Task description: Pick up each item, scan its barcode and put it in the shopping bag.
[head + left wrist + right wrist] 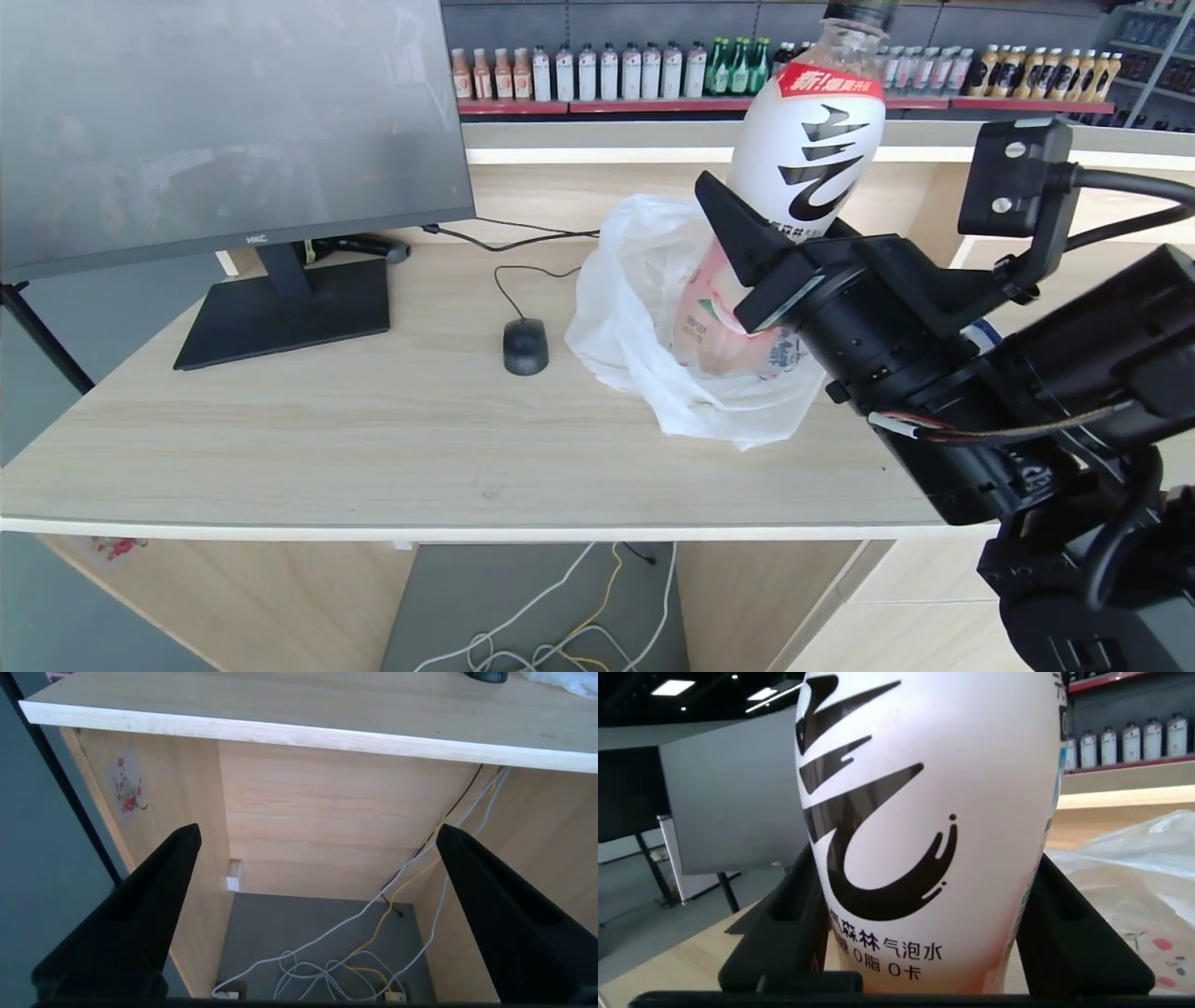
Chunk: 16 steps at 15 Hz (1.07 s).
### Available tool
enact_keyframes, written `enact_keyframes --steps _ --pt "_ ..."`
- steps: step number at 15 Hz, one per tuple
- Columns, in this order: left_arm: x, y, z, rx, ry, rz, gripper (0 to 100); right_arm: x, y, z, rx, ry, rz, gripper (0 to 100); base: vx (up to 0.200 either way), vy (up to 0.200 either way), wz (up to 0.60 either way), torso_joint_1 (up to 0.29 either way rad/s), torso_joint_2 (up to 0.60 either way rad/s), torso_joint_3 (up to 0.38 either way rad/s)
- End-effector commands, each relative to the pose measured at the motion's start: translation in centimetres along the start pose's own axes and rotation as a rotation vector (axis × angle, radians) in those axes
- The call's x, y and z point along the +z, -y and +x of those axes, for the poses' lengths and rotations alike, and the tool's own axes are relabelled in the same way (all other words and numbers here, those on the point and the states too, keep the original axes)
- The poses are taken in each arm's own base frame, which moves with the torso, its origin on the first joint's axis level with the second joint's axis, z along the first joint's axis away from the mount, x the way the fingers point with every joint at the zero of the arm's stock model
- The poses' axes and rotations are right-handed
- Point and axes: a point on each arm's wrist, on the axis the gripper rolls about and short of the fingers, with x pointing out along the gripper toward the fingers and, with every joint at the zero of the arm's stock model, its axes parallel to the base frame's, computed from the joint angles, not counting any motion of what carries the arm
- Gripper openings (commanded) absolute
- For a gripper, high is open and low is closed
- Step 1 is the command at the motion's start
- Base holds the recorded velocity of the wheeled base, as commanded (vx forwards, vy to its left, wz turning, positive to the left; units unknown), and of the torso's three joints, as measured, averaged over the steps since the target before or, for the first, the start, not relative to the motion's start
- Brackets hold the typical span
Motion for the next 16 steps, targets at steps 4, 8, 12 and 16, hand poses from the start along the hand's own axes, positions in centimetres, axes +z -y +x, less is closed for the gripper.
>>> enact_keyframes --steps 4,8,12,16 --pt "0.0 0.0 0.0 -0.002 0.0 0.0 100 -0.7 1.2 0.0 -0.005 -0.023 -0.001 0 0.0 0.0 0.0 0.0 0.0 0.0" --pt "0.0 0.0 0.0 0.0 0.0 0.0 100 -3.5 5.3 0.5 0.012 -0.099 -0.084 0 0.0 0.0 0.0 0.0 0.0 0.0" --pt "0.0 0.0 0.0 -0.002 0.0 0.0 100 -5.8 7.4 2.3 -0.029 -0.101 -0.11 0 0.0 0.0 0.0 0.0 0.0 0.0" --pt "0.0 0.0 0.0 0.0 0.0 0.0 100 -6.6 10.1 4.2 -0.083 -0.066 -0.144 0 0.0 0.0 0.0 0.0 0.0 0.0"
